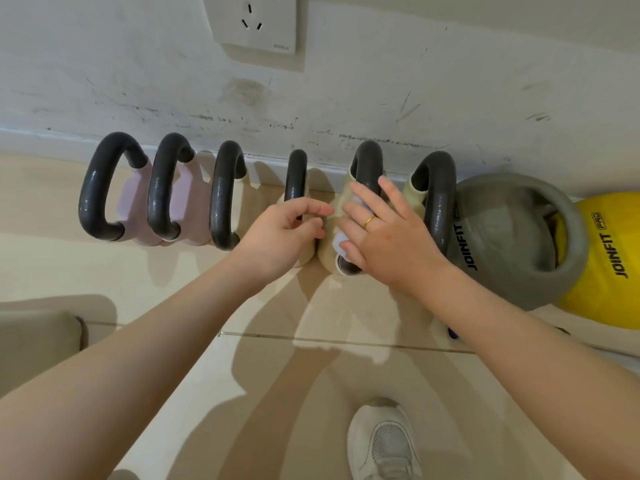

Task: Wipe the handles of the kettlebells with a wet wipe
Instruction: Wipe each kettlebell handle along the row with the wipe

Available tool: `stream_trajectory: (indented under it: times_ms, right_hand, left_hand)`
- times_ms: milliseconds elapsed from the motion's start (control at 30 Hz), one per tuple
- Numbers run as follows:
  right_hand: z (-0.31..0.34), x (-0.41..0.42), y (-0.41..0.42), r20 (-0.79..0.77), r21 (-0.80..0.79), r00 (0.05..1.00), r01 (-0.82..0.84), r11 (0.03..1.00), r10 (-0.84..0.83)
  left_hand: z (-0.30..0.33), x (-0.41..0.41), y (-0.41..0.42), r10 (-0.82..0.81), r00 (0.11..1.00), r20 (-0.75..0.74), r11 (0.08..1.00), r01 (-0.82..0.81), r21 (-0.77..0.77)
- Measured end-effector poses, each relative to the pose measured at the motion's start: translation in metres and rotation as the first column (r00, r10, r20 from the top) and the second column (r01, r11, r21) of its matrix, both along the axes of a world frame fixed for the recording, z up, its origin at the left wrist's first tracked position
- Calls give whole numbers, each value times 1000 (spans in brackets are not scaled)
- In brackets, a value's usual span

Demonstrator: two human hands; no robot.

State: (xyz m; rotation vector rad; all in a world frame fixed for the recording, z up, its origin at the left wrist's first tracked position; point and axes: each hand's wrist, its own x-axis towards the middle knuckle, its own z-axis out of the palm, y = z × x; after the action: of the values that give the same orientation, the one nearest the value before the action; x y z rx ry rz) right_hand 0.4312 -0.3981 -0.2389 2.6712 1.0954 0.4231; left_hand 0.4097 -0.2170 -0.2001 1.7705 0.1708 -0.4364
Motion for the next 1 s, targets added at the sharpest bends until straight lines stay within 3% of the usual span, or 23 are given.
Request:
stream_trajectory:
  times_ms: [100, 200, 267, 333, 400, 467, 533, 600, 667, 800, 900, 1000]
  right_hand:
    - [-13, -26, 7, -337, 325, 929, 265, 908, -151]
    - [-14, -55, 26, -739, 515, 668, 641, 569, -84]
    - [-10, -62, 36, -864, 497, 499, 824, 273, 67]
    - [-4, -56, 37, -892, 408, 388, 912, 45, 232]
    - [1, -39, 31, -875, 266, 289, 957, -112, 388]
    - [0, -18, 21, -846, 139, 219, 971, -195, 487]
    - [3, -1, 17, -780, -7, 146, 970, -242, 609]
    - [3, 7, 17, -716, -70, 139, 961, -268, 684]
    - [2, 4, 13, -699, -72, 113, 971, -227, 706]
    - [3, -14, 9, -769, -11, 52, 995, -95, 637]
    - [14, 6, 11, -772, 18, 91, 992, -122, 629]
    - [24, 25, 13, -855, 98, 142, 989, -113, 499]
  left_hand:
    - [-4, -2, -4, -13, 1000, -17, 1000, 13, -7]
    - [-9, -6, -13, -41, 999, -28, 999, 41, 6]
    - [-13, -7, -20, -57, 997, -43, 998, 57, 8]
    - [-15, -8, -28, -73, 997, -39, 997, 74, 33]
    - [-16, -7, -34, -72, 997, -19, 996, 73, 48]
    - [-16, -5, -36, -69, 998, -8, 997, 69, 42]
    - [-17, -3, -35, -68, 998, -2, 996, 68, 51]
    - [-19, -4, -36, -60, 998, 12, 997, 59, 57]
    - [-20, -6, -37, -57, 998, 20, 996, 55, 65]
    - [-27, -11, -38, -70, 998, 11, 994, 69, 82]
    - [-29, -9, -36, -89, 996, 21, 991, 86, 105]
    - [-29, -5, -36, -102, 995, 1, 992, 102, 79]
